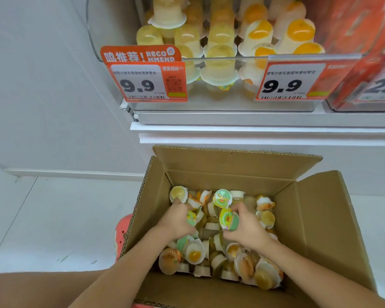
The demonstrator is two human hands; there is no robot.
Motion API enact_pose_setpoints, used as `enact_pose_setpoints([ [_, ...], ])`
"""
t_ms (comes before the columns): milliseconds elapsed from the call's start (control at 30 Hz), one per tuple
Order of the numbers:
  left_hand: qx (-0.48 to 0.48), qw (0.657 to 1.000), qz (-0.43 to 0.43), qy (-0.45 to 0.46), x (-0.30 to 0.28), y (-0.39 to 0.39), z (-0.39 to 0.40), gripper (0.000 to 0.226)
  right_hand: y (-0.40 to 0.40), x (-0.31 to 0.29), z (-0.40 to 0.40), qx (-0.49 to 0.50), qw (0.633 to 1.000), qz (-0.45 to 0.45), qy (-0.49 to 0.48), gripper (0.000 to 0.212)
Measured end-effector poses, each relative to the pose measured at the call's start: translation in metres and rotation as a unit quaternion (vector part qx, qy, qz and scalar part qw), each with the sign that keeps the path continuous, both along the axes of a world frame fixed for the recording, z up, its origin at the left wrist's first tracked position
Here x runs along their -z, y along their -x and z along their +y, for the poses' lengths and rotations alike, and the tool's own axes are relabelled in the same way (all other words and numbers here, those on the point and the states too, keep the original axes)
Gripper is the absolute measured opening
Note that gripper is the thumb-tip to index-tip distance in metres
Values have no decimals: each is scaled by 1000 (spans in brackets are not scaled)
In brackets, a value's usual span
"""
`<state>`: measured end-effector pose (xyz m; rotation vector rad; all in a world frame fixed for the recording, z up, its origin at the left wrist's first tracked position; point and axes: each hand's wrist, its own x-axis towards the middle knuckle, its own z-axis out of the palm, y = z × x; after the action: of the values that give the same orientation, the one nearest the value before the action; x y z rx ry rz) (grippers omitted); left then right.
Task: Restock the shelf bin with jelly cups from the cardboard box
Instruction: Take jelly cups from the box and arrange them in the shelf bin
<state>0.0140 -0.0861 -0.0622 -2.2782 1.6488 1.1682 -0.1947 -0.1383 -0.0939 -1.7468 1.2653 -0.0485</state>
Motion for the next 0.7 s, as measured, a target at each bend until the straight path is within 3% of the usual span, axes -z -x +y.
enact_pose_setpoints([
  [200,48,983,92,151,-114,13,-26,74,-11,-124,-29,-73,989,-71,103,52],
  [433,30,941,171,290,-251,21,-8,71,10,-291,-31,-108,967,-140,185,66],
  [533,-31,907,237,346,-272,34,2,66,12,-325,-21,-127,951,-174,220,49],
  [700,-71,855,297,418,-282,48,6,60,15,-335,-10,-72,944,-289,142,44],
])
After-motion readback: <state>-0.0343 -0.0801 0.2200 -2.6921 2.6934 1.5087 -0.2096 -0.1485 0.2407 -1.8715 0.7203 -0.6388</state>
